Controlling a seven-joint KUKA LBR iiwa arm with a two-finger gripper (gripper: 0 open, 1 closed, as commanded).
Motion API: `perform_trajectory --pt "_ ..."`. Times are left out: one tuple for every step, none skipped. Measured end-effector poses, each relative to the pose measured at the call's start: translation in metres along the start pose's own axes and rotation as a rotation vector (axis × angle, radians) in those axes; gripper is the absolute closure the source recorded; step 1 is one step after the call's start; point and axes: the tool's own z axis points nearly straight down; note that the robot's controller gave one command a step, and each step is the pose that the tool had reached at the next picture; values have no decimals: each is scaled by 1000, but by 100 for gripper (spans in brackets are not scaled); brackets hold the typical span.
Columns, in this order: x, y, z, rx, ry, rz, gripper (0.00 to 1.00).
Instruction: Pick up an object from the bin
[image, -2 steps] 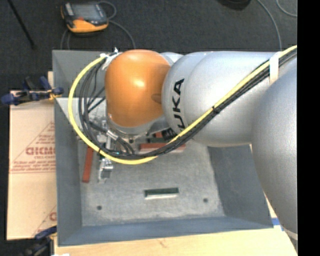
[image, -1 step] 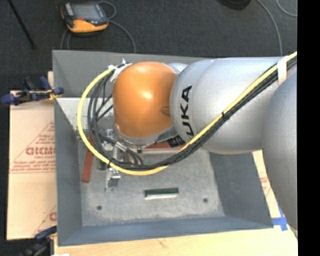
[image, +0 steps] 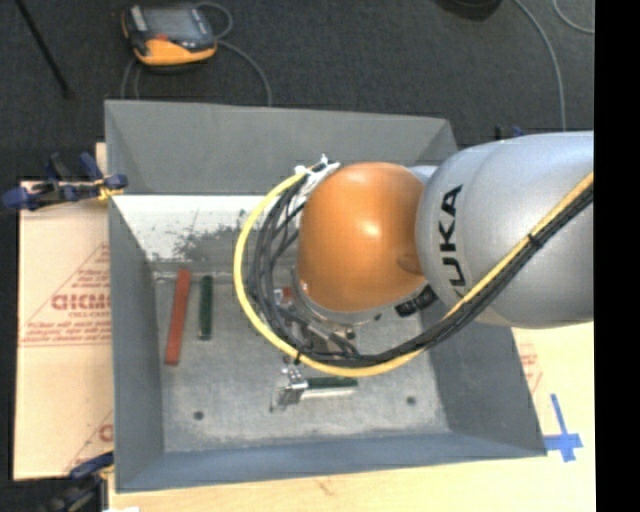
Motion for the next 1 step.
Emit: perform_trajectory --pt "-48 -5 -6 0 0 21 0"
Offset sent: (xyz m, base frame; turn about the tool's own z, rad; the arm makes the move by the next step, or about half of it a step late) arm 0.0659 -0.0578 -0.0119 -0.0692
